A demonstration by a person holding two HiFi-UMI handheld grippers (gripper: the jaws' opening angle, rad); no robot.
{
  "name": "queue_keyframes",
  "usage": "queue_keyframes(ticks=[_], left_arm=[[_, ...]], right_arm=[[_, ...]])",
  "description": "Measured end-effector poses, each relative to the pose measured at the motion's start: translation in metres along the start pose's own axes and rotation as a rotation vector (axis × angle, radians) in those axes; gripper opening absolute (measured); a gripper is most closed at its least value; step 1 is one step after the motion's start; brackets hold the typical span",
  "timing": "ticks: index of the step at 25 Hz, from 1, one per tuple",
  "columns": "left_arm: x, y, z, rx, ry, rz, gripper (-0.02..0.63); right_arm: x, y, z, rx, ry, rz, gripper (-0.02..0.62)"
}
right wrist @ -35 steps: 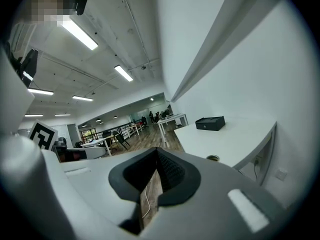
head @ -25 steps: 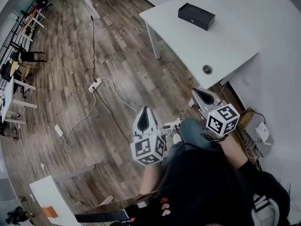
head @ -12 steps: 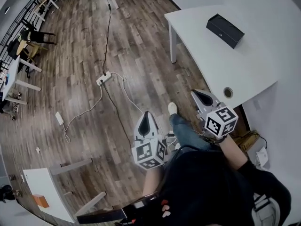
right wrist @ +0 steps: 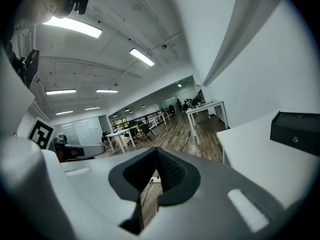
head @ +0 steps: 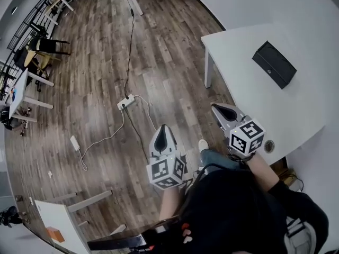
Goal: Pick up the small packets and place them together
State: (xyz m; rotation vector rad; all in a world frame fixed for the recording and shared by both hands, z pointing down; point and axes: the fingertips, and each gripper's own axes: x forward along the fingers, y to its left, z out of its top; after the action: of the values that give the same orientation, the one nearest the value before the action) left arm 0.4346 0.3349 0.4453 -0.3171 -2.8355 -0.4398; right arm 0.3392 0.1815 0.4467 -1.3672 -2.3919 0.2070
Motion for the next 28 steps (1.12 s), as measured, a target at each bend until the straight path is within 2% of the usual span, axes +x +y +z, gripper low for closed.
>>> queue_keyframes(ticks=[5,10,20,28], left_arm=[[0.066,-0.002,0.038,0.041,-0.01,0.004,-0.002],[0.102,0.007,0.047,0.037,-0.004,0.026,-0.002],[0.177,0.007,0.064,0.057,0.019,-0.063,-0.002],[0.268,0.066,0.108,0.083,0.028,-0.1,-0.002]], right_arm=[[0.048,-0.052,0.037,0.02,-0.01,0.0,0.0],[0.078,-0.077,0.055,0.008,-0.017,-0.006,0.0],[0.118,-0.115,0.076,0.031,-0.032,-0.09,0.0],[0.215,-0.135,0.106,0.043,-0.027,-0.136,0.0]])
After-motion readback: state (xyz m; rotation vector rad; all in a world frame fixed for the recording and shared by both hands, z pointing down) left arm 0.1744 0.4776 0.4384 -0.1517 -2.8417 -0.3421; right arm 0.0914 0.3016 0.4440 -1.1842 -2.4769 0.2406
